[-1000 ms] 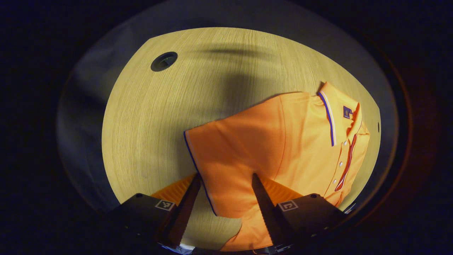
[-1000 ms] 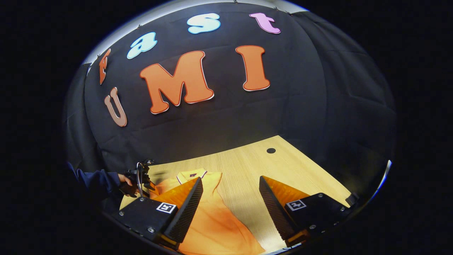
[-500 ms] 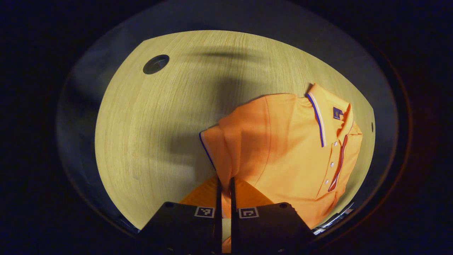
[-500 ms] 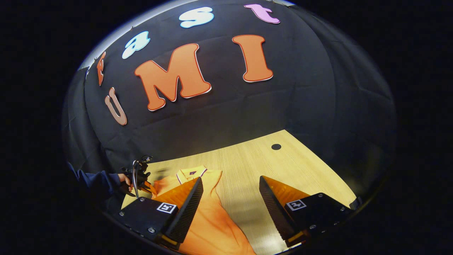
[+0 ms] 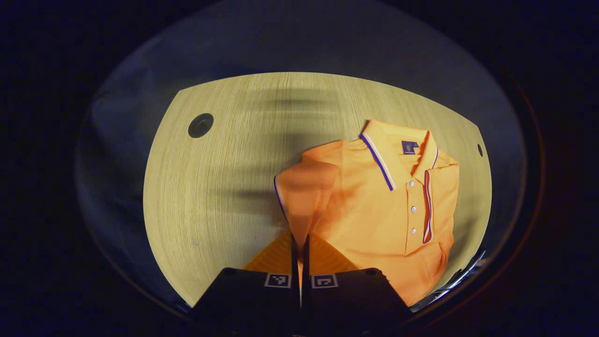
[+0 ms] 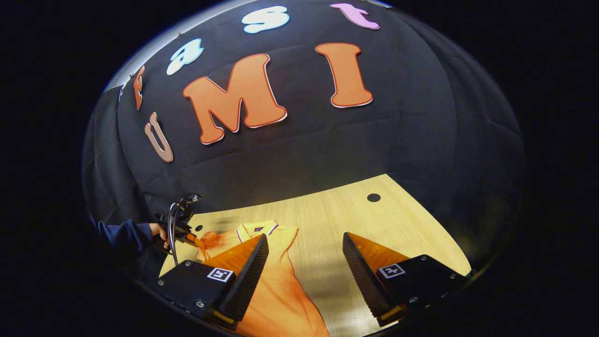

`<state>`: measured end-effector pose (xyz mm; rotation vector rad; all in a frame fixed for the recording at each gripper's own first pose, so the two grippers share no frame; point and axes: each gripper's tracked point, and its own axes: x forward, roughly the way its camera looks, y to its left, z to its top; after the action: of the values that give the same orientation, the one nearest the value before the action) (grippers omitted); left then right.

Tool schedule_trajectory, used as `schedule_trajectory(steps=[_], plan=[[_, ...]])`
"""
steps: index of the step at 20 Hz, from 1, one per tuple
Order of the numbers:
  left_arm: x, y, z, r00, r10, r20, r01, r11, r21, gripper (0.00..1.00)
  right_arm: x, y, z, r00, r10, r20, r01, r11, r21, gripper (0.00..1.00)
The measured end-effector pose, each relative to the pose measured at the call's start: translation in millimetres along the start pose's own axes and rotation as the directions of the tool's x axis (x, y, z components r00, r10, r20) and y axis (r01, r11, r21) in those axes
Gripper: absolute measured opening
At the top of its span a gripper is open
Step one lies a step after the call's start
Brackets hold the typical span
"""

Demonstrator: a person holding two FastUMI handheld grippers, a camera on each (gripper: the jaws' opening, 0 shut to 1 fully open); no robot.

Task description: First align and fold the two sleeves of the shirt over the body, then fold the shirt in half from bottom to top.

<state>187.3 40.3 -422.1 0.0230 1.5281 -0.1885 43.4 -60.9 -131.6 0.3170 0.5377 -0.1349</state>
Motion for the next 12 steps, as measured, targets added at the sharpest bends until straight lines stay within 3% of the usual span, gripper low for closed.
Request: schedule_trajectory(steps=[7,12], plan=[[-12.5,-63.1,7.9,1.0,0.002,0.005,-0.002,0.997,0.077,0.01,11.1,-2.1,-10.1,0.999,0.015,-0.029,-0.016,0.999,-0.052,0.97],[-6.4,-101.6,6.4,0.999,-0.033,0.001,0.033,0.997,0.073,0.1,15.3,-6.7,-12.4,0.999,0.019,-0.041,-0.022,0.997,-0.068,0.97]])
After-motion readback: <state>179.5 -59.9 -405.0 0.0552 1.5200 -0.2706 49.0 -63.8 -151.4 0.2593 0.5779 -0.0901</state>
